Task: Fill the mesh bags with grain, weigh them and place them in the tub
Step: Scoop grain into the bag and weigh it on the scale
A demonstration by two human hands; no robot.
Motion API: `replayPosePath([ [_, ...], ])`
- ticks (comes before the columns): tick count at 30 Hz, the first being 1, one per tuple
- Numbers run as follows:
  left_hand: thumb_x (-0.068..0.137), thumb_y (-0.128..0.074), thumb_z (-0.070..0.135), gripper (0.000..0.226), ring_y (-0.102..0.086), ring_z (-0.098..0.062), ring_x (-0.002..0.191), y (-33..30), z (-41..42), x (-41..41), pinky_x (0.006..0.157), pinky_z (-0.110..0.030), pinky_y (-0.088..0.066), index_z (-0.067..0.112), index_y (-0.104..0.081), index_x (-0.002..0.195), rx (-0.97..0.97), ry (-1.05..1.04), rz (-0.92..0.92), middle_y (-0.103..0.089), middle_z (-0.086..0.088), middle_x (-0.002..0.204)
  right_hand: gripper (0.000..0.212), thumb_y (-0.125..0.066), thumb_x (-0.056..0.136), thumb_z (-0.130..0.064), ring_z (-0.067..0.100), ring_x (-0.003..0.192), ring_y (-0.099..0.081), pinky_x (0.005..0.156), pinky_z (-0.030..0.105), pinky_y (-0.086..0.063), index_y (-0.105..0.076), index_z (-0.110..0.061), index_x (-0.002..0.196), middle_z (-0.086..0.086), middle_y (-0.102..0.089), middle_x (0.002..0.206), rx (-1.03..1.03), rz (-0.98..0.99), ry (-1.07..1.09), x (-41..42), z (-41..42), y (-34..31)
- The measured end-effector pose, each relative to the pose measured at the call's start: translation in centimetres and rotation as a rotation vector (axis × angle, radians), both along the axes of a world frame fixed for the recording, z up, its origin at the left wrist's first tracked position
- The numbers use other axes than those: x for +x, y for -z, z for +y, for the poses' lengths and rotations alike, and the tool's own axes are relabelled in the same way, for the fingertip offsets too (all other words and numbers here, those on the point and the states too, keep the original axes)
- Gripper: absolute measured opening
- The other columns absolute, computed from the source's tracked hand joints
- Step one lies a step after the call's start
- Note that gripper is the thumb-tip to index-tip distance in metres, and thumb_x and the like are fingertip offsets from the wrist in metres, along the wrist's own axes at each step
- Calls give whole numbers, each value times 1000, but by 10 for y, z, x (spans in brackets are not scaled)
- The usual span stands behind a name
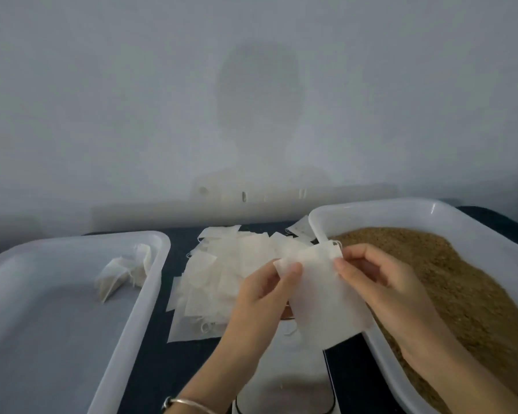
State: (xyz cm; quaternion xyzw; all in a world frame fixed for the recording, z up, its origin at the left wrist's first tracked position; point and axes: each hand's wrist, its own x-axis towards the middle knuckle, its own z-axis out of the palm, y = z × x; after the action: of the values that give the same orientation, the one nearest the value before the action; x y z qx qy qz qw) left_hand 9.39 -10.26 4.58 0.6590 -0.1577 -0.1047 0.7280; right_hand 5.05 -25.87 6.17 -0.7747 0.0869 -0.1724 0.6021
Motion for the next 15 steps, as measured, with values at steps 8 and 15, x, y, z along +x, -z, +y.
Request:
replayPosePath([
  [8,96,-55,20,30,-55,-12,67,0,1,-3,61,-19,-51,-5,-61,80,9,-58,-72,-54,-4,70,15,-65,85,-36,13,90,-67,91,45,-50,-69,-25,94,-6,-73,87,-12,2,17,-5,1,2],
  [15,78,-69,31,29,-52,-11,56,-2,2,-7,53,-17,-46,23,-58,53,-39,-137,-44,-56,1,57,21,-69,83,-21,16,89,-68,72,21,-51,-69,-12,103,4,-72,91,-3,68,-142,-12,-1,7],
])
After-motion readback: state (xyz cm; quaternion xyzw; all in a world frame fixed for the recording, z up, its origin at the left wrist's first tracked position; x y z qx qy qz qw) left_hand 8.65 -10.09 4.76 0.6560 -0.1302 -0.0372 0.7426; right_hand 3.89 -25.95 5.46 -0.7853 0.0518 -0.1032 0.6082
